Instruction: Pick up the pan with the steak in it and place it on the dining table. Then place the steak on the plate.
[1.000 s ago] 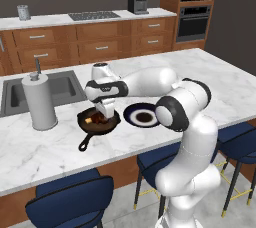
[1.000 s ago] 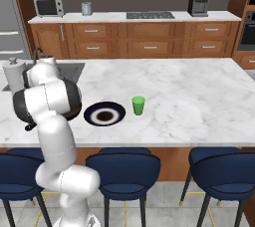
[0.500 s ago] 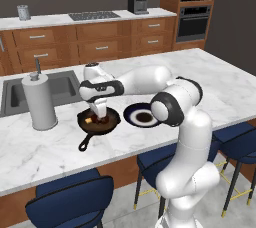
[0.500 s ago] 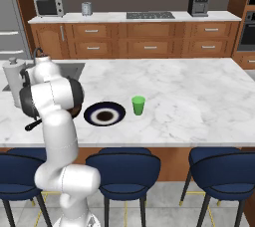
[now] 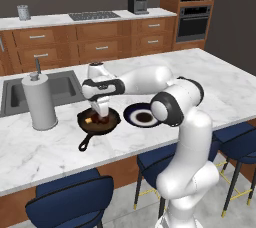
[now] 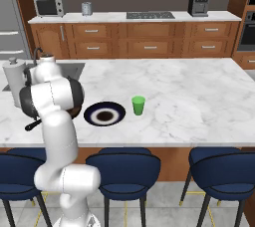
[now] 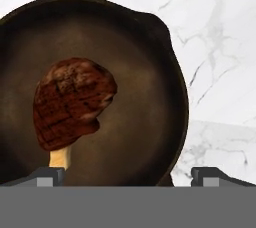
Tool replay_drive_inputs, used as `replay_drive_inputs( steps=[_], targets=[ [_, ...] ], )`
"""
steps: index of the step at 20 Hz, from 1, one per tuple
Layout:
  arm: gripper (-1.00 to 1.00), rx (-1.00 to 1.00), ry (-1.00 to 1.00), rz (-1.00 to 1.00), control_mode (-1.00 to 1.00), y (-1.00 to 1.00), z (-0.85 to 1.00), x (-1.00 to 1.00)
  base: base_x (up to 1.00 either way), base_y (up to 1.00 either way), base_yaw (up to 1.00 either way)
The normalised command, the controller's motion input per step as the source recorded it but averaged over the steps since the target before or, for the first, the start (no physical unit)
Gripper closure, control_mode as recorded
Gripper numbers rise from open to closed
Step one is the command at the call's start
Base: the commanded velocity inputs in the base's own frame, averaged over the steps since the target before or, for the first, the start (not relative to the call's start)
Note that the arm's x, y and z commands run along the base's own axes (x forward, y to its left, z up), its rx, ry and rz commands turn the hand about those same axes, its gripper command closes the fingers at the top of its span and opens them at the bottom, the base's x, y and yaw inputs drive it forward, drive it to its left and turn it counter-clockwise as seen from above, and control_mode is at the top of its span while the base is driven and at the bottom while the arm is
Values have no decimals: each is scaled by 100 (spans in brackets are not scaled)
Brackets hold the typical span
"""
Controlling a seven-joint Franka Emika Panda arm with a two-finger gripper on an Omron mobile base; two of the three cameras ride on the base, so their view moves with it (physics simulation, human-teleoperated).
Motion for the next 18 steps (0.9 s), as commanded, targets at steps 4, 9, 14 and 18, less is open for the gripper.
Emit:
replay_drive_inputs(
  steps=[4, 9, 14, 18],
  targets=[
    [-100, 11, -1, 3, -100, -22, -5, 0, 0, 0, 0],
    [-100, 5, 0, 1, -100, -3, 0, 0, 0, 0, 0],
    [-100, 0, 0, 0, -100, 0, -13, 1, 0, 0, 0],
    [-100, 0, 0, 0, -100, 3, -20, 19, 0, 0, 0]
  ],
)
